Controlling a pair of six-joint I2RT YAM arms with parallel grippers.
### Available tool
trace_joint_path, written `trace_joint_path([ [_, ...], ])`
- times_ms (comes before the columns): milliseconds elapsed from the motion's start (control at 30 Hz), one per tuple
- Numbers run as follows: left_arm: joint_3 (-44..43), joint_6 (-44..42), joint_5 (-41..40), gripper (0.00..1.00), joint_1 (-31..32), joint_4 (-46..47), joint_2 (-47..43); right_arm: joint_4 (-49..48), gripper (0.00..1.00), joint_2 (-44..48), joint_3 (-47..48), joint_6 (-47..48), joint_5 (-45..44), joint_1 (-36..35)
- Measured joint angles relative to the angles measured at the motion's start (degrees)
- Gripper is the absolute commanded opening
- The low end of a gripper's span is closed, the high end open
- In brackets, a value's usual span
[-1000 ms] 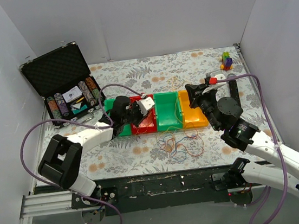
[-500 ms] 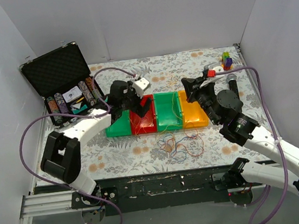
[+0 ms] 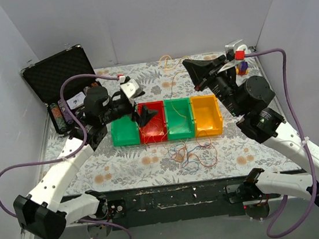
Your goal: Untangle the cables
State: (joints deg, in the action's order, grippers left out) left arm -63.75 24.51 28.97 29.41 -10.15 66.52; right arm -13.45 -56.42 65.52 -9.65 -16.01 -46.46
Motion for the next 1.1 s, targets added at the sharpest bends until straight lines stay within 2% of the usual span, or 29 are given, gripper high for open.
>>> trace_joint_path([
  [167, 6.8, -0.6, 7.9, 0.98, 2.3, -2.4, -1.9, -1.5, 0.01, -1.2, 4.6, -2.8, 4.0, 0.0],
  [267, 11.0, -1.6, 9.1, 0.98, 5.9, -3.7, 0.2, -2.6, 0.01, -1.2, 5.1, -4.3, 5.6, 0.0],
  [433, 12.8, -2.2, 9.6, 0.98, 9.3, -4.1, 5.6, -3.5, 0.01, -1.6, 5.1, -5.9, 7.1, 0.0],
  [567, 13.9, -1.2, 8.1, 0.94, 9.7, 1.0, 8.3, -4.0, 0.01, -1.8, 5.3, -7.0, 7.8, 0.0],
  [633, 14.6, -1.1, 7.3, 0.83, 9.7, 3.6, 9.2, -4.2, 0.01, -1.8, 5.6, -7.3, 8.0, 0.0],
  [700, 14.8, -0.8, 6.8, 0.64, 9.8, 5.4, 10.1, -4.5, 0.01, -1.7, 6.0, -7.6, 8.2, 0.0],
  [733, 14.8, -0.6, 6.6, 0.46, 9.8, 6.0, 10.6, -4.6, 0.01, -1.6, 6.1, -7.8, 8.2, 0.0],
  [800, 14.9, -0.9, 5.9, 0.2, 10.0, 7.9, 11.5, -4.7, 0.01, -1.0, 6.1, -8.0, 8.2, 0.0],
  [867, 15.1, -0.5, 4.9, 0.03, 10.5, 9.8, 12.2, -4.7, 0.01, -0.4, 6.1, -8.2, 8.0, 0.0],
  [900, 15.2, -0.6, 4.4, 0.0, 10.8, 10.8, 12.4, -4.7, 0.01, -0.1, 6.1, -8.2, 7.7, 0.0],
  [1100, 14.1, -0.6, 2.0, 0.0, 12.5, 12.4, 12.4, -4.6, 0.01, 1.9, 5.8, -7.6, 6.0, 0.0],
])
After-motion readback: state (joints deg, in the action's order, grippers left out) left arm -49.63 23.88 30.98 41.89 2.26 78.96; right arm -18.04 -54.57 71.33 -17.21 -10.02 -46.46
